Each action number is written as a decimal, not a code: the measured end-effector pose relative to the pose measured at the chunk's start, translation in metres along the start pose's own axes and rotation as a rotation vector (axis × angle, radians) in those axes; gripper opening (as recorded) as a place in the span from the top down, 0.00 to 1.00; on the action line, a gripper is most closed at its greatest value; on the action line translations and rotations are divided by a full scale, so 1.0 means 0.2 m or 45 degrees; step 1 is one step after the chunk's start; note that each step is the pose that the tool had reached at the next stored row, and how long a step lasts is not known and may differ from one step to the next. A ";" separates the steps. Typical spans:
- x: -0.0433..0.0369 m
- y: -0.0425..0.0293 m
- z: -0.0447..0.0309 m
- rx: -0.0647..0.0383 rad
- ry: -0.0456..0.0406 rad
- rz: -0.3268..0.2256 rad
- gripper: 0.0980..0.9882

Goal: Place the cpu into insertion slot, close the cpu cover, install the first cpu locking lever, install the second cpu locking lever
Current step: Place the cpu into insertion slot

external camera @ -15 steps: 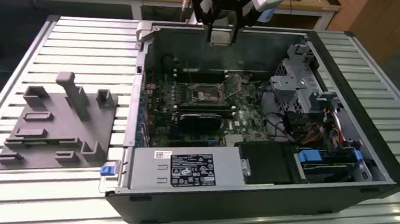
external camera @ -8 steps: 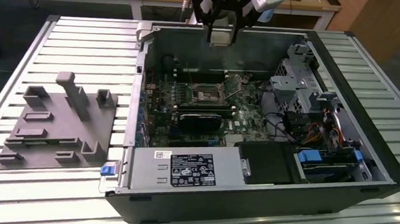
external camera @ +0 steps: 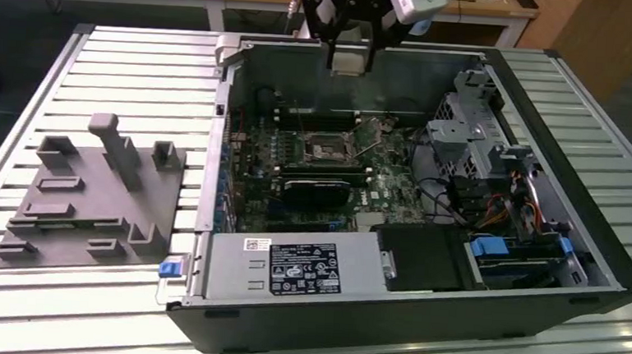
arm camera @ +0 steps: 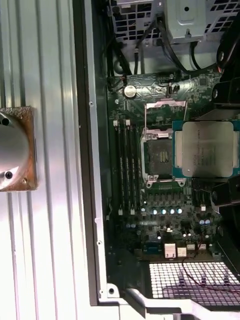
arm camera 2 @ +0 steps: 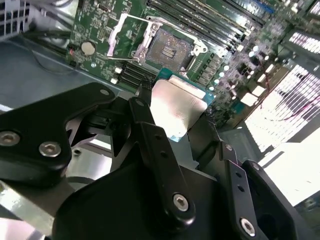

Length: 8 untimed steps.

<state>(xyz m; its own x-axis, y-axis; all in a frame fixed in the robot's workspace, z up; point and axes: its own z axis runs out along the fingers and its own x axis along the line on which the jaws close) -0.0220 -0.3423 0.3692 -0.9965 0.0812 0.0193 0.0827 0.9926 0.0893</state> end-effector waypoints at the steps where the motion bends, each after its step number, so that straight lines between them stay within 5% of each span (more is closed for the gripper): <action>1: 0.000 0.000 0.002 0.000 -0.002 0.023 0.51; 8: 0.000 -0.002 0.020 -0.004 -0.016 0.183 0.51</action>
<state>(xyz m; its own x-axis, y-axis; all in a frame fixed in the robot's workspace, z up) -0.0220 -0.3424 0.3652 -0.9745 0.2236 0.0193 0.2244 0.9704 0.0894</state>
